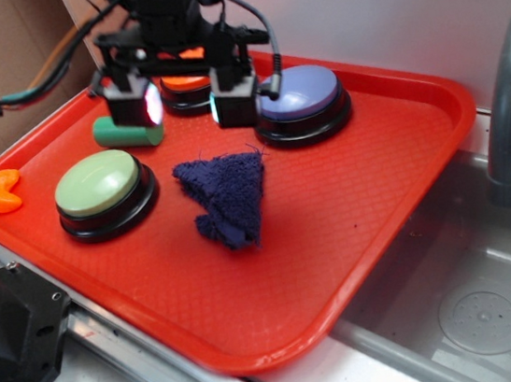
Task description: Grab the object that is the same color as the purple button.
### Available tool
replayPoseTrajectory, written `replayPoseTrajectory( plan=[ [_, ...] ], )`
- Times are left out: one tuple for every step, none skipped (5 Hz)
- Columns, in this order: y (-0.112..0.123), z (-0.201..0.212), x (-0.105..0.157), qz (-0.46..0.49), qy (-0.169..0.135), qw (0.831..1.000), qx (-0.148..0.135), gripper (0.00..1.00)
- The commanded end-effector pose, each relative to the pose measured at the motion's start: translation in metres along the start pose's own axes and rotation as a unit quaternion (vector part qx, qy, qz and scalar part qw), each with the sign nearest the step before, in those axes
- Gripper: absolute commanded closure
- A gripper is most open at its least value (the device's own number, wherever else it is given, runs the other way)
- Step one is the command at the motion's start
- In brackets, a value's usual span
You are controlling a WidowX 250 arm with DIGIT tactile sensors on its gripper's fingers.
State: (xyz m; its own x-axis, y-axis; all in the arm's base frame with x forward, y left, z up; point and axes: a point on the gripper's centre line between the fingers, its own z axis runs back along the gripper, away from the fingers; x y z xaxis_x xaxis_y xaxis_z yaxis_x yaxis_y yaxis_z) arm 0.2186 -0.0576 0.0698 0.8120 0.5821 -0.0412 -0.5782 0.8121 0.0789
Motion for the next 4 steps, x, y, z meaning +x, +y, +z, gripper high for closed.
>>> replayPoseTrajectory(
  plan=[
    [0.0,0.007,0.009,0.003,-0.011,1.0,-0.017,0.0],
    [0.0,0.007,0.009,0.003,-0.011,1.0,-0.017,0.0],
    [-0.01,-0.026,-0.015,0.023,-0.031,0.997,-0.062,0.0],
    [-0.017,-0.036,-0.021,0.03,-0.016,0.993,-0.109,0.0]
  ],
)
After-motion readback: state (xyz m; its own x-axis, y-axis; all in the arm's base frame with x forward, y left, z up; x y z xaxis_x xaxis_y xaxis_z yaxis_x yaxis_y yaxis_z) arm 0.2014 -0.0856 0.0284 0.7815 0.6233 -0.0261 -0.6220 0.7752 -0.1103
